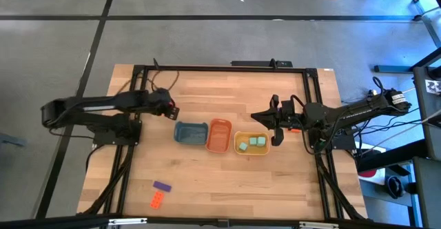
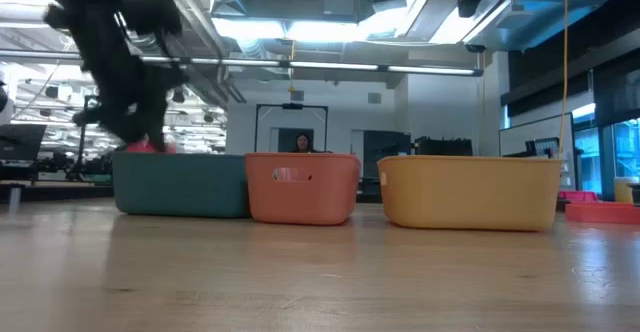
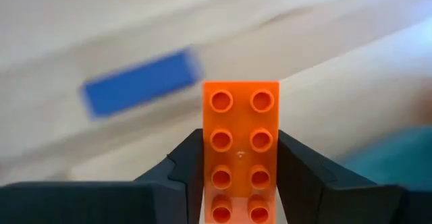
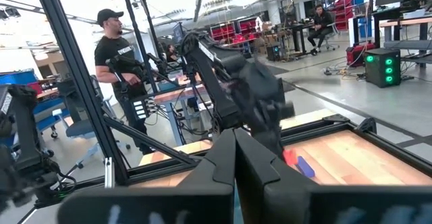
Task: Sort & place blocks by color
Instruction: Put the top left orange rectangular block into the blue bin
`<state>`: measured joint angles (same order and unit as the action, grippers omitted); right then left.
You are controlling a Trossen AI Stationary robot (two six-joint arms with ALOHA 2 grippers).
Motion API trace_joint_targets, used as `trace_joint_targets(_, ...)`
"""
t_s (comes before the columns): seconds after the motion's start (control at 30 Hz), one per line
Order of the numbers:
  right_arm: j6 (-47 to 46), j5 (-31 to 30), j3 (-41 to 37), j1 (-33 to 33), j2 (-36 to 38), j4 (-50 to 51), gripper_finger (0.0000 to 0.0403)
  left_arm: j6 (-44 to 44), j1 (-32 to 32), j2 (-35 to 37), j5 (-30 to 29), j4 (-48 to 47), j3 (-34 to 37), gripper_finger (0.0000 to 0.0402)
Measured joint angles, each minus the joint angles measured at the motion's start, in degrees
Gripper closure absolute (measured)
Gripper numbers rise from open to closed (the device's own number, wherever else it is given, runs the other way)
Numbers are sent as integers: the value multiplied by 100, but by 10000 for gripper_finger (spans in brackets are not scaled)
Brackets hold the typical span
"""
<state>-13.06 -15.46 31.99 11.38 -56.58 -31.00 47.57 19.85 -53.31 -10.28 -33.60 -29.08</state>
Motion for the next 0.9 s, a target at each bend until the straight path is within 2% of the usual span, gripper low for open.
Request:
trace_joint_targets(0.13, -11, 0, 0, -2, 0, -2, 403, -408, -439, 924, -109, 532, -282, 271)
trace_joint_targets(0.3, -21, 0, 0, -2, 0, -4, 403, -1226, -1075, 1551, -95, 2384, -548, 271)
trace_joint_targets(0.4, -21, 0, 0, -1, 0, -48, 403, -1910, -1478, 1544, -68, 3380, -754, 271)
trace_joint_targets(0.57, -18, 0, 0, 0, 0, -118, 403, -2785, -2110, 1254, 43, 4246, -1086, 271)
trace_joint_targets(0.7, -19, 0, 0, -2, 0, -118, 403, -3023, -2435, 1083, -7, 4620, -1119, 271)
trace_joint_targets(0.9, -17, 2, 0, -1, 0, -138, 403, -3027, -2583, 1051, -176, 4620, -1121, 271)
